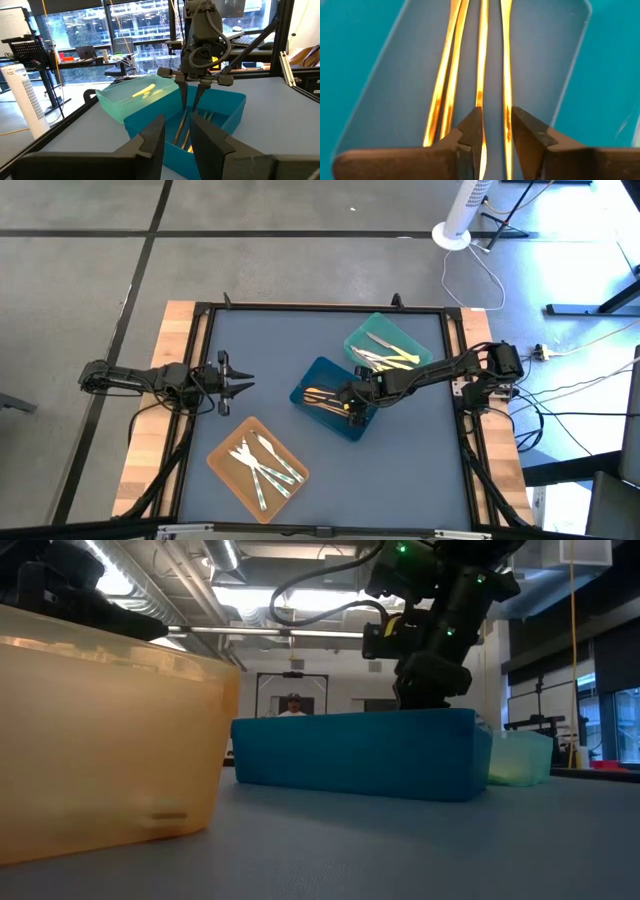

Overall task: Sort silverware by color (type)
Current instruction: Return to Home Position

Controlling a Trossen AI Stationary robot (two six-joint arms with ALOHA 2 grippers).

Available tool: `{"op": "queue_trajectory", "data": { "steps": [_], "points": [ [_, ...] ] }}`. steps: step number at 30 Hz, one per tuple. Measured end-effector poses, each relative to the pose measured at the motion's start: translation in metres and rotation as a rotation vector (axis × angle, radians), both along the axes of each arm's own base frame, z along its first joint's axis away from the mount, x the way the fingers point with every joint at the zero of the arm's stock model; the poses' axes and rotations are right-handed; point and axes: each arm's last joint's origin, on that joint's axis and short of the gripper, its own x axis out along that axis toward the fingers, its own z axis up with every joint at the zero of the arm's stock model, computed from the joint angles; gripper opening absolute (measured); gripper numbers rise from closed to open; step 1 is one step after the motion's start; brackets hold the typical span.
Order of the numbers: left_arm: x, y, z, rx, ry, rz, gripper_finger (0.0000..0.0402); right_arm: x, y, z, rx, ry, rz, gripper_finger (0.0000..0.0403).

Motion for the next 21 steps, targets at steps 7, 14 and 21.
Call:
{"op": "queue_trajectory", "data": {
  "steps": [7, 14, 21],
  "points": [
    [0.0, 0.0, 0.0, 0.0, 0.0, 0.0, 0.0084, 0.003, 0.0, 0.006, -0.001, 0.001, 0.001, 0.0055],
    [0.0, 0.0, 0.0, 0.0, 0.0, 0.0, 0.0084, 0.014, 0.001, 0.032, -0.019, -0.022, 0.043, 0.0005],
    [0.0, 0.0, 0.0, 0.0, 0.0, 0.0, 0.0084, 0.024, 0.004, 0.067, 0.021, -0.062, 0.125, 0.0002]
  ]
}}
